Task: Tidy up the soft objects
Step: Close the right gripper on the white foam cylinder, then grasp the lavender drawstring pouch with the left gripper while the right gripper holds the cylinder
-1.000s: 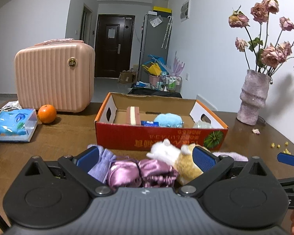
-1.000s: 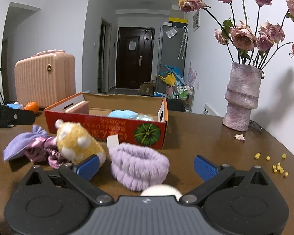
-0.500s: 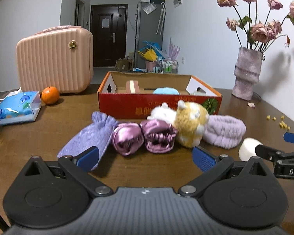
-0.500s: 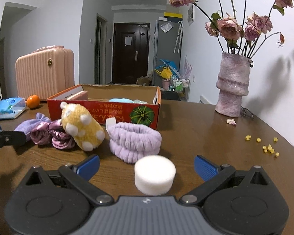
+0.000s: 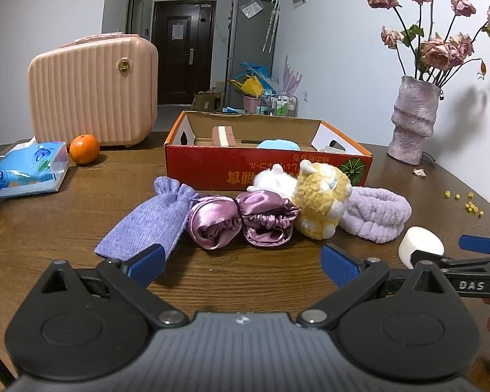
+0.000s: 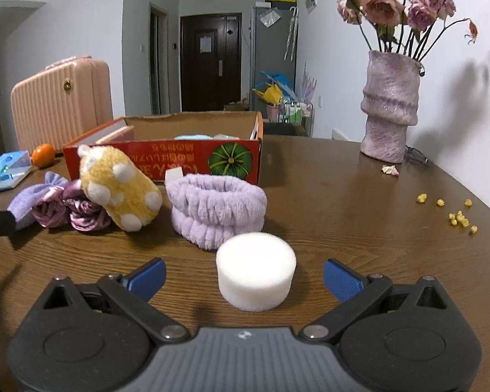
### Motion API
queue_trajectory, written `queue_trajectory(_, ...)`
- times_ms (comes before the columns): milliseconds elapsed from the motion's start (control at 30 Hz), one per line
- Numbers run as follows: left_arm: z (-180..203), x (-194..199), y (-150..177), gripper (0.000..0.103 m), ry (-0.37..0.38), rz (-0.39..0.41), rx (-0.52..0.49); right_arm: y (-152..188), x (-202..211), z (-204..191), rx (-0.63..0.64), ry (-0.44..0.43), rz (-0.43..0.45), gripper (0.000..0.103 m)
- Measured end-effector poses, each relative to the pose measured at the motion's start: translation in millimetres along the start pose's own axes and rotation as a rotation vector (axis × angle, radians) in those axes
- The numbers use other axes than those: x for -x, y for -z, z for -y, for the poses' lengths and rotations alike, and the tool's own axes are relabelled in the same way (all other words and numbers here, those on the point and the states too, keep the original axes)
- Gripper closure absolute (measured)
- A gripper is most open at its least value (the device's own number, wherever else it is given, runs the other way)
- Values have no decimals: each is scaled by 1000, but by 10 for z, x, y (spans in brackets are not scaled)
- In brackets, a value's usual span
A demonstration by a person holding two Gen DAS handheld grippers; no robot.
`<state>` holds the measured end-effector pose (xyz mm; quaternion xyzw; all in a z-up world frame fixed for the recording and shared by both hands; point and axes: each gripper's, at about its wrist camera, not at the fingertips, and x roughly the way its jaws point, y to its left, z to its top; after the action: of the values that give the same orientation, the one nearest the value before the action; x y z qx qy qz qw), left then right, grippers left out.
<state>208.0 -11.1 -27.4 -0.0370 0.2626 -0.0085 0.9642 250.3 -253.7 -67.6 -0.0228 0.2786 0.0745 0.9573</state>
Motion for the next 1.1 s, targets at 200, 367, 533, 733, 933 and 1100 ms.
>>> queue_trajectory(200,-9,-24,-2,0,-5,-8,6,-20,-188,2,30,20,-19,7)
queue_trajectory(367,-6,-66,6,0,-8,-23,5,-42,-302,2,49,15,-40,21)
queue_trajectory(533,-3,-91,19,0,-11,-33,3,-67,-402,-8,54,-3,-79,36)
queue_trajectory(733,-7,-126,30,0,-16,-44,1,-76,-422,-11,47,-20,-80,47)
queue_trajectory(933,-17,-135,36,0,-15,-49,4,-68,-318,-35,50,-17,-21,48)
queue_trajectory(1100,-20,-131,36,0,-10,-47,5,-79,-196,-50,37,-15,44,48)
